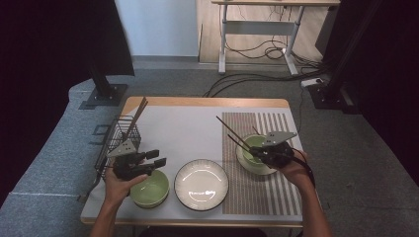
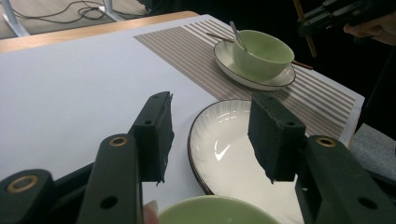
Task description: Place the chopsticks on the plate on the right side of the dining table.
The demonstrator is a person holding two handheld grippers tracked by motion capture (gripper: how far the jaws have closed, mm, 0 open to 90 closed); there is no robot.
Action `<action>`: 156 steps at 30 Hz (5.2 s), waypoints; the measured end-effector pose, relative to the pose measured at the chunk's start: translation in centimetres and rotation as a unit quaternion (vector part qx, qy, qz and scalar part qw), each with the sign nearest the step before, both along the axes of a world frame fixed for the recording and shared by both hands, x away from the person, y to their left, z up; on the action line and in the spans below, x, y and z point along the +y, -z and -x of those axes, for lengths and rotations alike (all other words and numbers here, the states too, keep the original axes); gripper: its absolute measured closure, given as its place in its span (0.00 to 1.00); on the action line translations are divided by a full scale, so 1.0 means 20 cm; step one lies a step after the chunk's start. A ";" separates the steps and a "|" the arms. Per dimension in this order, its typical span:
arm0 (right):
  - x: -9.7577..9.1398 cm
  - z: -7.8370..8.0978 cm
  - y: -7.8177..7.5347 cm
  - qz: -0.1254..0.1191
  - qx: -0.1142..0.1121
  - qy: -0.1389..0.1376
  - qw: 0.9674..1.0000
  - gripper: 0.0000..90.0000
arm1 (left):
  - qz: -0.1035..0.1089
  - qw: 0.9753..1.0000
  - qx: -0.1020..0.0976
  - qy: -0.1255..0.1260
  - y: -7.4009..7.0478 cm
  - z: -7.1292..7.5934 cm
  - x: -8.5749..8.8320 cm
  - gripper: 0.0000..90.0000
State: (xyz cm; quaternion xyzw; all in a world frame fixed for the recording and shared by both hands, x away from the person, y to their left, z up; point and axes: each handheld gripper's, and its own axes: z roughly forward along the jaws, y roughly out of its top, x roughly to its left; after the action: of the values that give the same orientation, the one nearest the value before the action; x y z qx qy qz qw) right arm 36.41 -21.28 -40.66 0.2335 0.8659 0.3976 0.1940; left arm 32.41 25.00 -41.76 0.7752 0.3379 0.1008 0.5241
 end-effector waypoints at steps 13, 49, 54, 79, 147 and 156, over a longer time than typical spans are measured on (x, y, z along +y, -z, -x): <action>-0.05 -0.02 0.02 0.001 0.008 0.026 1.000 0.94 | 0.003 1.000 0.000 -0.003 0.00 0.01 0.01 0.55; -0.28 -0.01 0.07 -0.012 0.021 0.101 0.995 0.94 | 0.008 1.000 0.003 -0.001 0.01 0.01 0.02 0.56; -0.30 -0.02 0.08 -0.018 0.024 0.111 0.993 0.94 | 0.009 1.000 0.003 0.000 0.01 0.01 0.02 0.56; -0.42 -0.06 0.14 -0.036 0.051 0.146 0.987 0.94 | 0.007 1.000 0.008 0.002 0.01 0.01 0.01 0.56; -0.47 -0.20 0.40 -0.018 0.108 0.209 0.972 0.94 | 0.019 1.000 0.003 -0.010 0.00 0.02 0.07 0.56; -0.47 -0.21 0.42 -0.023 0.109 0.214 0.970 0.93 | 0.018 1.000 0.005 -0.008 0.01 0.02 0.07 0.56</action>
State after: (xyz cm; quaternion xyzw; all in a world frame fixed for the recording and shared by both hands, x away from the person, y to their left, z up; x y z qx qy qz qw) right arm 40.68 -30.77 -49.01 0.4599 0.8025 0.3384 0.1733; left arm 32.05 26.40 -41.88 0.7637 0.3480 0.0952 0.5354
